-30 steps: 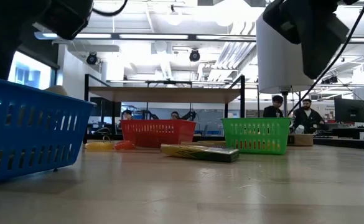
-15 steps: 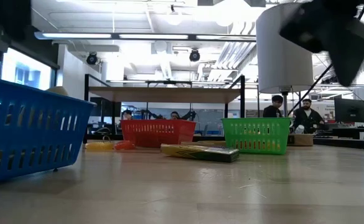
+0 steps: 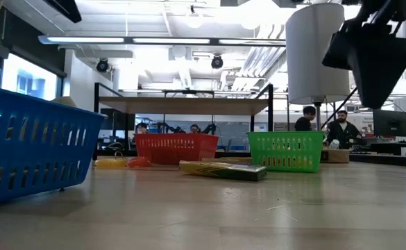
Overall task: Pick & Place Office Desk Supplies
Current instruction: Put the violet spring keychain into the green bin
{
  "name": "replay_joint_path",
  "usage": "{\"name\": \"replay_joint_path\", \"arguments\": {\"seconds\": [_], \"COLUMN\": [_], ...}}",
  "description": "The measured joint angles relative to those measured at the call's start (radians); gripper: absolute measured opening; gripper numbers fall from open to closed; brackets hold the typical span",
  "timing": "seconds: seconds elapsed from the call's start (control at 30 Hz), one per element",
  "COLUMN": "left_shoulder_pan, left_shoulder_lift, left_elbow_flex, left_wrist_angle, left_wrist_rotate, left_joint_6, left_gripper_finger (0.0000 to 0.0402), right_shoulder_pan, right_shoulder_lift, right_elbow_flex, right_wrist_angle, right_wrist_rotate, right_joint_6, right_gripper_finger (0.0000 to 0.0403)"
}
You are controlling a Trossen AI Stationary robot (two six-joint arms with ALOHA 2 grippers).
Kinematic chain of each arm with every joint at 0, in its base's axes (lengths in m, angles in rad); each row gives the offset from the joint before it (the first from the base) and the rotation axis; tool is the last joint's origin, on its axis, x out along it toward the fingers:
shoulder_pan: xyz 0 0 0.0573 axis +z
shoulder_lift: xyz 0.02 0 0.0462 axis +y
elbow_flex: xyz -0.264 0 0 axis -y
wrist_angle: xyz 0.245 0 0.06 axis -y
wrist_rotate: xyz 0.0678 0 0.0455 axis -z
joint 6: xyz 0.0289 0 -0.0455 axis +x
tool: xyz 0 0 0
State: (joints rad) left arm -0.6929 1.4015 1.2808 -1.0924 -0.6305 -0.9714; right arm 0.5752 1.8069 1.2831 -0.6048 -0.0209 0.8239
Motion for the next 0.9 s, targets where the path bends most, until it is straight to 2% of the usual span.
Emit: {"name": "replay_joint_path", "arguments": {"seconds": [0.2, 0.4, 0.67, 0.9], "left_shoulder_pan": [0.036, 0.023, -0.001, -0.013], "left_shoulder_lift": [0.001, 0.001, 0.001, 0.001], "left_elbow_flex": [0.0, 0.0, 0.0, 0.0], "left_wrist_angle": [-0.008, -0.011, -0.011, -0.011], "left_wrist_rotate": [-0.001, 0.007, 0.007, 0.01], "left_joint_6": [0.059, 0.077, 0.054, 0.035], "left_gripper_finger": [0.0124, 0.0124, 0.0124, 0.0124], "right_shoulder_pan": [0.013, 0.063, 0.154, 0.184], "right_shoulder_lift": [0.0, 0.0, 0.03, 0.109], "right_elbow_flex": [0.0, 0.0, -0.002, -0.001], "right_wrist_angle": [-0.009, -0.043, -0.042, 0.005], "right_wrist_rotate": [0.0, 0.078, 0.261, 0.228], "right_joint_6": [0.111, 0.194, 0.04, 0.046], "right_gripper_finger": [0.0233, 0.0232, 0.0232, 0.0232]}}
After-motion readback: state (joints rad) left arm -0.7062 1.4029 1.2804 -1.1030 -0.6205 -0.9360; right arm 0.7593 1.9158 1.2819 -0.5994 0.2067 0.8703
